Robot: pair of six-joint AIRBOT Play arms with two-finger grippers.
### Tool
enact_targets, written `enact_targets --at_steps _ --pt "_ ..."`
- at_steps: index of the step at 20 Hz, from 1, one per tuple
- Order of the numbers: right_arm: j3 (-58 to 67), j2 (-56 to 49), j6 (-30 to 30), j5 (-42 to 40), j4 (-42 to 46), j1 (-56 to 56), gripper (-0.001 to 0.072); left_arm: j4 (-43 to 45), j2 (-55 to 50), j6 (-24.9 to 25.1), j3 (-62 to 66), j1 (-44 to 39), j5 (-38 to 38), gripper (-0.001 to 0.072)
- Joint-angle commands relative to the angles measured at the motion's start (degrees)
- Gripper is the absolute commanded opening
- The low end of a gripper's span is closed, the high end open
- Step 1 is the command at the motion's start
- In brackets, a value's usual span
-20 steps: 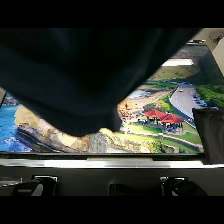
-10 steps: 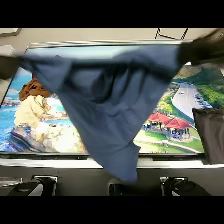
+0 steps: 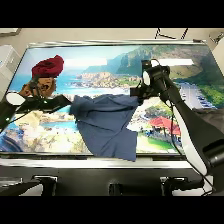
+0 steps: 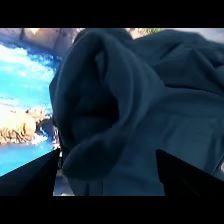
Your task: Fold the clothes and pants, and hang the long-sleeved shirts on hangers.
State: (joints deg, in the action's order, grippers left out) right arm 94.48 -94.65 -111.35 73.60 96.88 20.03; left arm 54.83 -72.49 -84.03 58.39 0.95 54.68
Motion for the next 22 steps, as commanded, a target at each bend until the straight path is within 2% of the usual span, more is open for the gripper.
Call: enact_targets --at_steps 1,4,7,11,14,20,21,22 --pt "2.8 -1.7 3.4 4.7 -2.0 -6.2 0.0037 3.5 -3.2 0.3 -0.5 1.3 11.2 0.0708" --pt "4.0 0.5 8.1 12.4 -5.3 -17.4 0.0037 6.7 -3.0 0.3 -1.0 4.6 24.3 0.0707" --pt "2.3 0.4 10.4 20.9 -11.7 -25.6 0.0036 3.2 -2.6 0.3 -6.8 1.4 26.0 0.0705" --pt "-2.9 0.4 14.0 25.0 -14.4 -27.5 0.0037 -7.6 -2.6 1.3 -19.2 -12.2 13.5 0.0704" --pt "-4.7 0.4 14.8 24.4 -15.3 -26.8 0.0037 -13.1 -2.6 0.7 -22.7 -22.0 3.8 0.0704" --pt "-4.7 0.4 15.2 23.0 -15.5 -26.9 0.0037 -15.0 -2.8 -9.2 -22.7 -32.5 -11.3 0.0699" --pt "-4.7 0.4 15.2 22.9 -15.5 -26.9 0.0037 -15.0 -3.2 -10.4 -22.6 -33.4 -12.3 0.0594" --pt "-4.7 0.4 15.2 22.9 -15.5 -26.9 0.0037 -15.0 -3.5 -10.6 -22.6 -34.1 -12.9 0.0451"
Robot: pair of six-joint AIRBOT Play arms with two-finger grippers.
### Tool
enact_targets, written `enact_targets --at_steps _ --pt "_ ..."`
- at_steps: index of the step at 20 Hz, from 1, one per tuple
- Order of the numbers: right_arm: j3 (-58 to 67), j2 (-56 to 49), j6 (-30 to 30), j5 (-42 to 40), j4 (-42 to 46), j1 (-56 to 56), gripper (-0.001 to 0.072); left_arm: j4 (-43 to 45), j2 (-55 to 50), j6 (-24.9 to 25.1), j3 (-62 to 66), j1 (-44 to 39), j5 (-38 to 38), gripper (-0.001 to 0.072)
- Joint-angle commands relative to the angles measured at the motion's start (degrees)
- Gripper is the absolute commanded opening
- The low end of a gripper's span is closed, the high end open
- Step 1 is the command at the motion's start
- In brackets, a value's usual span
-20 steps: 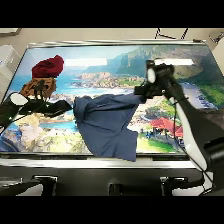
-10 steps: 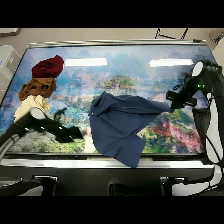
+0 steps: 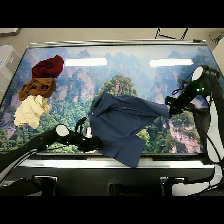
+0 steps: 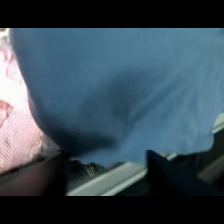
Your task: Fold the clothes and pants, and hang the long-sleeved shirts on hangers.
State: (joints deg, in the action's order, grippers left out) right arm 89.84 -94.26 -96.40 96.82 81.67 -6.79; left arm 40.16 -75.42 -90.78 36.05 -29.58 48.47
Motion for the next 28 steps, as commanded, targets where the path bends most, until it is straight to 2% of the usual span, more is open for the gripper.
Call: enact_targets --at_steps 1,2,3,5,8,10,13,16,22,25,28 --pt "-0.1 0.0 0.3 -0.3 -0.3 0.0 0.0037 -0.4 -0.6 -3.8 -0.3 -4.0 -7.3 0.0284" --pt "-0.1 0.0 0.3 -0.3 -0.3 0.0 0.0037 -0.3 -0.5 -3.7 -0.1 -4.1 -7.6 0.0061" --pt "-0.1 0.2 0.3 -0.3 -0.7 0.0 0.0037 -0.3 -0.4 -0.5 0.8 -3.6 -7.0 0.0030" --pt "0.1 1.5 0.9 -1.6 -1.8 -0.2 0.0037 2.6 0.8 8.4 6.0 -0.3 -0.3 0.0027" --pt "4.1 5.9 0.9 -4.7 -1.1 -1.2 0.0037 21.3 7.6 5.3 21.1 8.6 8.4 0.0026" --pt "10.9 10.1 0.9 -8.4 -0.1 -2.3 0.0037 29.2 13.6 3.3 35.9 16.0 9.7 0.0027" --pt "22.7 17.4 0.1 -15.9 1.3 -4.2 0.0035 29.5 19.5 3.3 59.4 26.8 5.4 0.0028" --pt "27.7 27.7 0.0 -20.7 6.9 -4.1 0.0036 29.5 23.5 2.7 73.5 32.2 4.5 0.0029" --pt "27.7 42.0 -0.9 -17.0 7.5 -4.1 0.0036 29.3 30.4 0.5 74.6 32.4 4.4 0.0028" --pt "27.0 42.4 -0.9 -8.0 7.5 -4.1 0.0036 29.6 29.6 0.6 74.5 32.4 4.7 0.0028" --pt "19.5 41.0 -0.9 0.6 7.3 -4.1 0.0036 29.5 26.6 0.7 72.6 32.4 7.6 0.0029"
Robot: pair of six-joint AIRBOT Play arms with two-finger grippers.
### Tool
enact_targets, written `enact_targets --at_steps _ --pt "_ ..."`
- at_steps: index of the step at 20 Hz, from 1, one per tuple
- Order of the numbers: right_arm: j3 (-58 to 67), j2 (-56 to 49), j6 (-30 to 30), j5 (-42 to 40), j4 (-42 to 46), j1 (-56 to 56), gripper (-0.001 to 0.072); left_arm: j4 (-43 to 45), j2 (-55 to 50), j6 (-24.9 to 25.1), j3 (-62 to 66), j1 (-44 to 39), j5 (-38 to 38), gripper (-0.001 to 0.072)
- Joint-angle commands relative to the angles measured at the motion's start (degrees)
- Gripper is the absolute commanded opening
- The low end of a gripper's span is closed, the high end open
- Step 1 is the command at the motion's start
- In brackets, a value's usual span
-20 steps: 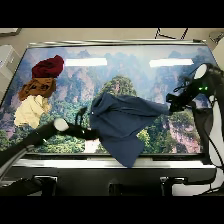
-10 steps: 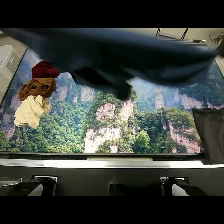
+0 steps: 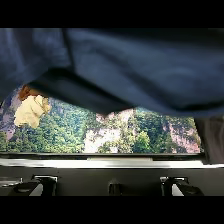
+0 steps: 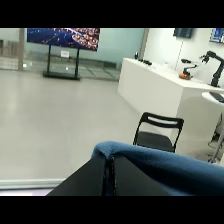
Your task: Fold the clothes and pants, and hang the long-sleeved shirts on hangers.
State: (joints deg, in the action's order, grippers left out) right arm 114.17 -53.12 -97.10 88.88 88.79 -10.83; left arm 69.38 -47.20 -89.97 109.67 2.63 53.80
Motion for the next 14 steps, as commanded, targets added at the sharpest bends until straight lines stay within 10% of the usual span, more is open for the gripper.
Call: enact_targets --at_steps 1,9,14 --pt "-9.4 -0.7 -0.4 9.3 0.0 0.0 0.0036 0.3 -2.8 -0.1 -3.2 0.2 3.1 0.0029" --pt "-49.0 -12.3 -7.7 -18.5 -12.1 0.0 0.0036 -6.4 -18.8 -0.1 -29.3 0.1 -3.0 0.0031" --pt "-51.6 -25.7 -7.0 -32.8 -26.3 0.0 0.0036 -12.1 -32.5 -0.1 -35.5 -1.6 -3.2 0.0031"
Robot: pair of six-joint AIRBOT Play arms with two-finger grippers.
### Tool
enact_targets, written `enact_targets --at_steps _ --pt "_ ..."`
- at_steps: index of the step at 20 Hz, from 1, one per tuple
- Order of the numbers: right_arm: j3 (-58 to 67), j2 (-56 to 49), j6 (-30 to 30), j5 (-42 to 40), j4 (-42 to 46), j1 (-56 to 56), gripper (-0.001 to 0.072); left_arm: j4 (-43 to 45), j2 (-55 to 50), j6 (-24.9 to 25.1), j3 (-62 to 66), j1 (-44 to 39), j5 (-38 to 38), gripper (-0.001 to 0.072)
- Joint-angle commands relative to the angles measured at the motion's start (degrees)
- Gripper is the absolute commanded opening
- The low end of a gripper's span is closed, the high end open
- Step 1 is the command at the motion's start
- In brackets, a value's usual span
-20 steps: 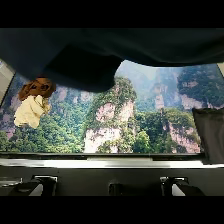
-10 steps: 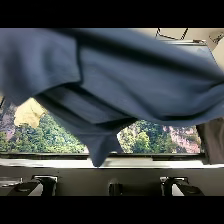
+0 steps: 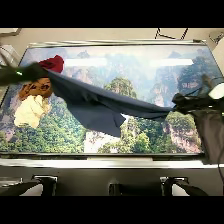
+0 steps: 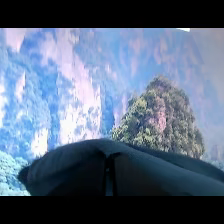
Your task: Fold the clothes and pants, and hang the long-sleeved shirts on hangers.
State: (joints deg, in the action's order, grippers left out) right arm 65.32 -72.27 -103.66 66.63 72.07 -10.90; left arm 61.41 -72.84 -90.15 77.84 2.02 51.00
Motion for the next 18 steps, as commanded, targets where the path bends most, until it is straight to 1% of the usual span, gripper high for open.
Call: enact_targets --at_steps 1,3,5,6,7,8,9,10,11,12,14,16,18 --pt "-2.8 -8.2 -0.5 -13.7 -11.5 0.0 0.0037 -4.7 -8.9 0.1 -3.7 -1.6 0.0 0.0031" --pt "-2.8 -10.2 -0.5 -19.1 -14.6 0.0 0.0038 -5.1 -12.1 0.1 -3.7 -3.0 0.0 0.0031" --pt "-2.4 -10.7 -0.5 -23.4 -15.7 0.0 0.0040 -5.1 -13.3 0.1 -3.7 -3.9 0.0 0.0031" --pt "-1.5 -10.7 -0.5 -24.3 -15.3 0.0 0.0041 -5.1 -13.4 0.1 -3.7 -4.0 0.0 0.0031" --pt "-0.2 -10.7 -0.5 -24.6 -14.4 0.0 0.0059 -5.1 -13.2 0.1 -3.6 -4.0 0.0 0.0031" --pt "1.1 -10.7 -0.5 -24.4 -13.2 0.0 0.0176 -5.1 -13.0 0.2 -3.6 -3.9 0.2 0.0031" --pt "2.5 -10.7 -0.5 -23.8 -11.7 0.0 0.0417 -5.1 -12.9 0.2 -3.6 -3.7 0.6 0.0031" --pt "3.9 -10.7 -0.5 -22.8 -9.9 0.0 0.0604 -5.1 -12.6 0.2 -3.6 -3.5 1.4 0.0031" --pt "5.8 -10.7 -0.5 -21.4 -7.3 -0.3 0.0630 -5.1 -12.3 0.2 -3.6 -3.0 2.7 0.0031" --pt "7.7 -10.7 -0.5 -19.2 -6.3 -1.3 0.0629 -5.0 -11.9 0.7 -3.6 -2.4 4.1 0.0031" --pt "10.5 -10.7 0.3 -13.7 -7.1 -6.1 0.0630 -4.9 -11.1 4.5 -3.3 -1.0 7.8 0.0030" --pt "11.0 -10.8 5.4 -4.8 -8.5 -11.9 0.0629 -4.9 -10.9 6.3 -3.2 0.4 11.2 0.0031" --pt "10.1 -11.6 9.8 5.4 -6.9 -15.7 0.0631 -4.9 -10.9 6.4 -3.2 1.0 13.0 0.0031"
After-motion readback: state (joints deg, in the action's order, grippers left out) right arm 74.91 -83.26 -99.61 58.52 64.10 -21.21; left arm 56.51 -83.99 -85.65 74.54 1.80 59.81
